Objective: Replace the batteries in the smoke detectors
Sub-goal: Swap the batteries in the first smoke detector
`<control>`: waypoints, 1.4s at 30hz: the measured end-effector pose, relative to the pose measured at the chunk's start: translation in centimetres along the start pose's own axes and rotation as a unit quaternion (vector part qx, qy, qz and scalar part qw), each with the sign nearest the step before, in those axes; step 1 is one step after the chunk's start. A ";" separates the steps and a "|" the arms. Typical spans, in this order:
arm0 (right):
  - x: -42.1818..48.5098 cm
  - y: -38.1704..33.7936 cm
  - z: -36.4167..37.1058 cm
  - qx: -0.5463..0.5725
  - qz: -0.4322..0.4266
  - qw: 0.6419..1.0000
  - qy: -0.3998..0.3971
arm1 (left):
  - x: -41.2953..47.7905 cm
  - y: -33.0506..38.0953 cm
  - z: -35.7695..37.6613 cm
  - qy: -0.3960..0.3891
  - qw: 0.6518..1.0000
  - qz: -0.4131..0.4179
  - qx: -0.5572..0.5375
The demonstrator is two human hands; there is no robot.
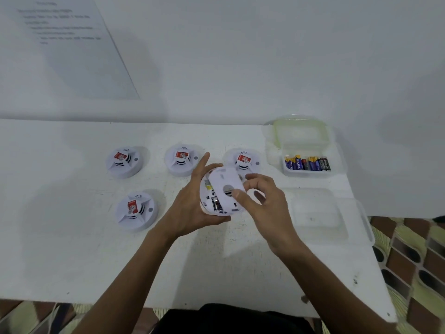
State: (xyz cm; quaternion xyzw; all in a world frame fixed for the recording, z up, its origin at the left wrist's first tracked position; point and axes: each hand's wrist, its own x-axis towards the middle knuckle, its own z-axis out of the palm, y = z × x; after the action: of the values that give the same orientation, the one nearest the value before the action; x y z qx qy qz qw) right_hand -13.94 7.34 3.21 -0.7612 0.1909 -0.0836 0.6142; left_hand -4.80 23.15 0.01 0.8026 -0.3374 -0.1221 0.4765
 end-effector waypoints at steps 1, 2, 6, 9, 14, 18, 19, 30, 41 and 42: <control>-0.1 -0.2 -0.4 0.005 -0.011 1.000 0.009 | -0.1 -0.3 -0.2 0.003 1.000 -0.001 0.002; -0.1 -0.3 -0.8 0.021 -0.019 1.000 0.012 | -0.3 -0.5 -0.5 0.007 1.000 -0.001 0.002; -0.4 0.4 -2.2 0.054 -0.039 0.998 0.023 | -0.8 -1.4 -1.4 0.021 1.000 0.002 0.001; -0.7 2.4 -2.2 -0.033 -0.058 0.996 0.055 | -1.2 -1.9 -1.8 0.025 0.999 -0.011 -0.017; -1.6 6.9 -0.9 -0.292 -0.173 0.940 0.031 | -1.7 -2.1 -1.9 0.024 0.999 -0.026 -0.037; -1.9 9.2 0.1 -0.395 -0.220 0.891 -0.034 | -1.8 -2.1 -1.9 0.022 0.999 -0.023 -0.027; -1.9 9.5 0.2 -0.402 -0.224 0.886 -0.048 | -1.7 -2.1 -1.9 0.020 0.999 -0.019 -0.022; -1.4 5.1 0.3 -0.166 -0.100 0.981 -0.007 | -1.6 -1.8 -1.4 0.029 0.999 -0.023 -0.013; -1.6 1.9 2.8 -0.055 -0.036 0.997 0.036 | -2.1 -0.9 -0.1 0.071 0.992 0.009 0.100; -1.7 1.8 2.9 -0.055 -0.037 0.997 0.044 | -2.0 -0.8 0.0 0.072 0.991 0.014 0.109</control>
State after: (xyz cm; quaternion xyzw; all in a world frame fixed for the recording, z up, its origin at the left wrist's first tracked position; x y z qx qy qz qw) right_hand -14.77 10.35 0.92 -0.7960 0.1941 -0.1288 0.5587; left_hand -5.94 24.76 -0.93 0.8516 -0.3246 -0.0199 0.4111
